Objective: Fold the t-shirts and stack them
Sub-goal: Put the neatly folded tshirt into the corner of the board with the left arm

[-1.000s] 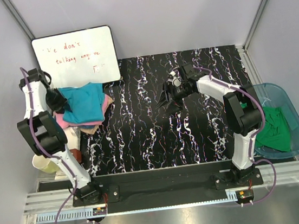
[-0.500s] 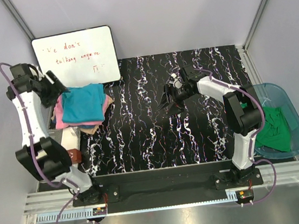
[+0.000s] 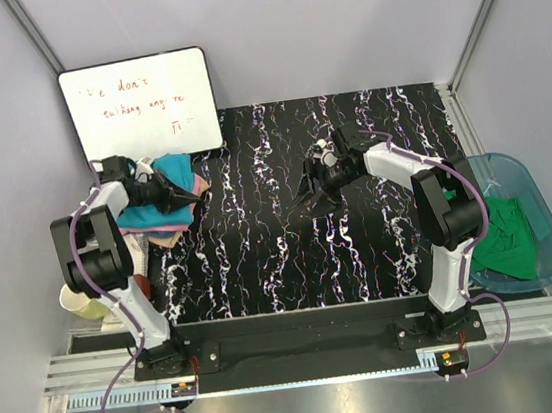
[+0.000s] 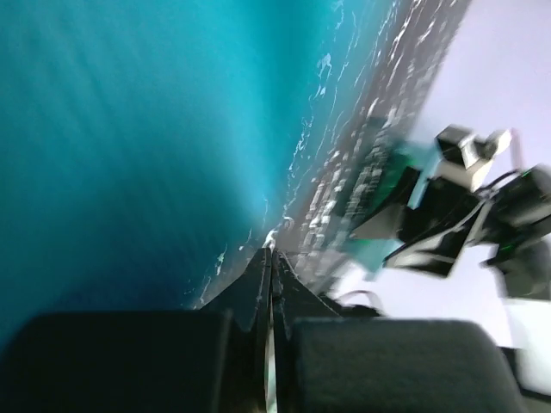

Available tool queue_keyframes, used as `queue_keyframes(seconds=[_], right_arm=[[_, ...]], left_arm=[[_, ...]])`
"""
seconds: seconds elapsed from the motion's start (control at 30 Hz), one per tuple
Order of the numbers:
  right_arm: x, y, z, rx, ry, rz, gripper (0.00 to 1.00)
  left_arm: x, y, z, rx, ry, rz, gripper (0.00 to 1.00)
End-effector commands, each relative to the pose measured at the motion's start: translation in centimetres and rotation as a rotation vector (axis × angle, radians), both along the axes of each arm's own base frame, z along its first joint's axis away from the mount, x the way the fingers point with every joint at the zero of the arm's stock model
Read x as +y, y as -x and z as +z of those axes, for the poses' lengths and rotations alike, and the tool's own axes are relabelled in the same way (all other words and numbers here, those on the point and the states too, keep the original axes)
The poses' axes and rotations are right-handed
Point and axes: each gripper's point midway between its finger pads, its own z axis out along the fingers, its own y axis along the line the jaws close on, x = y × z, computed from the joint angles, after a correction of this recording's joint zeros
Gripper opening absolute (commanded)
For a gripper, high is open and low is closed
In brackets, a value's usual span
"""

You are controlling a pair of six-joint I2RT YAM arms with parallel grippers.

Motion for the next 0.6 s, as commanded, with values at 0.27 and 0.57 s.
queue_keyframes(seconds=[0.27, 0.57], right_arm=[[-0.7, 1.1, -0.2, 0.006, 0.003, 0.004, 0.78], [-0.4, 0.3, -0.2, 0.008, 0.006, -0.007, 0.79]], left_arm=[[10.9, -7.0, -0.8, -0.063, 0.398, 0.357, 0.0], [9.0, -6.2, -1.6, -0.043, 0.261, 0.172, 0.0]])
